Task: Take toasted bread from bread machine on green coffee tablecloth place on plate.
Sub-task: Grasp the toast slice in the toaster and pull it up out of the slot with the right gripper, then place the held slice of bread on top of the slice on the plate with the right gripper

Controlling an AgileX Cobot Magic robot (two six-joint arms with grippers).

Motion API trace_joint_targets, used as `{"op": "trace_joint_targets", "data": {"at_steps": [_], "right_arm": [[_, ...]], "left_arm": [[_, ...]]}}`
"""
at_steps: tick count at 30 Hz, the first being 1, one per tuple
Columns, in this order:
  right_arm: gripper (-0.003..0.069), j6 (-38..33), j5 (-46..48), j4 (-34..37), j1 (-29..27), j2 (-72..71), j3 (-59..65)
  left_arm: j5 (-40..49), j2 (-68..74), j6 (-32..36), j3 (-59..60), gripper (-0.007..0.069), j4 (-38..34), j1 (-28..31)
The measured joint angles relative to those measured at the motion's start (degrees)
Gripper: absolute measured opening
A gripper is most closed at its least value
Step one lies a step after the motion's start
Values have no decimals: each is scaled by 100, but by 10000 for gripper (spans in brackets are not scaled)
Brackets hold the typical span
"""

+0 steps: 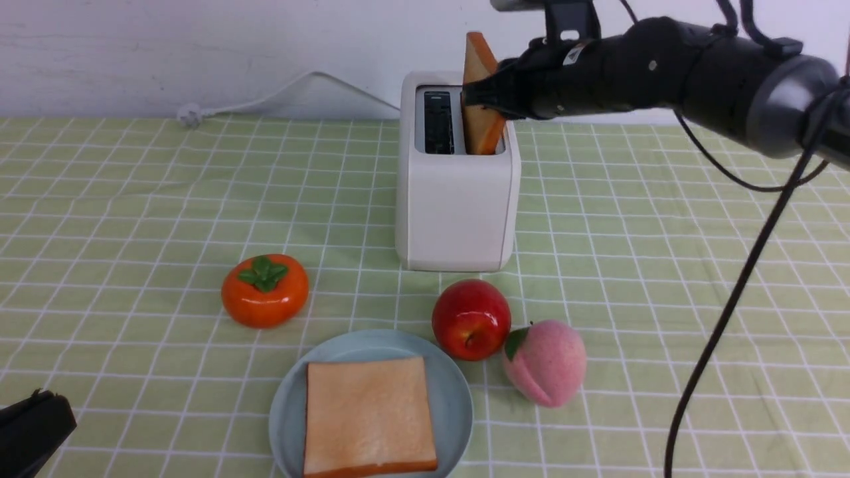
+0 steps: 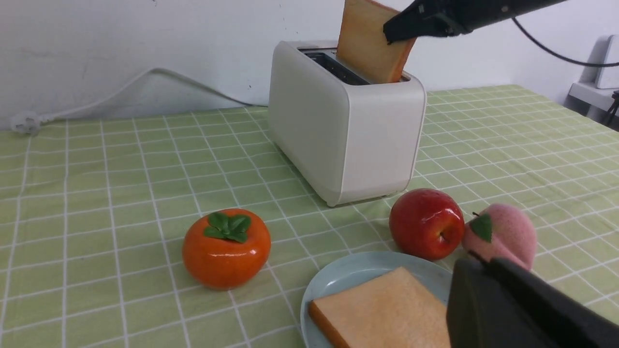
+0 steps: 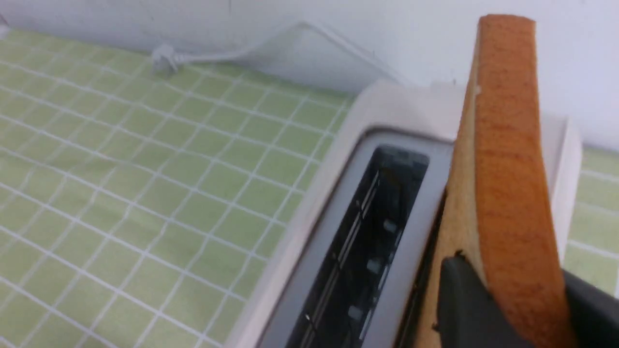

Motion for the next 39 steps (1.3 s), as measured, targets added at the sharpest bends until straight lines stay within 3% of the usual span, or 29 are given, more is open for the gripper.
{"op": "trace_joint_targets", "data": {"at_steps": [7, 11, 13, 16, 17, 22, 30, 36, 39], "right_arm": [[125, -106, 923, 265, 0, -1377, -4], [125, -252, 2488, 277, 0, -2129, -25], [125, -356, 3420, 555, 18, -2400, 150], [125, -591, 4049, 1200, 135, -2480, 758], [125, -609, 4064, 1249, 135, -2480, 812], [125, -1327, 3682, 2771, 638, -2070, 2303], [125, -2347, 3079, 4251, 1171, -922, 2702], [134, -2457, 2646, 4442, 1181, -543, 2702], [206, -2457, 2494, 4285, 1181, -486, 2702]], "left_arm": [[43, 0, 0, 0, -13, 0, 0], [67, 0, 0, 0, -13, 0, 0], [180, 0, 0, 0, -13, 0, 0], [299, 0, 0, 0, -13, -2, 0], [308, 0, 0, 0, -13, -2, 0], [747, 0, -58, 0, -13, -6, 0], [800, 0, -64, 0, -13, -6, 0], [818, 0, -69, 0, -13, -6, 0], [818, 0, -69, 0, -13, -6, 0]]}}
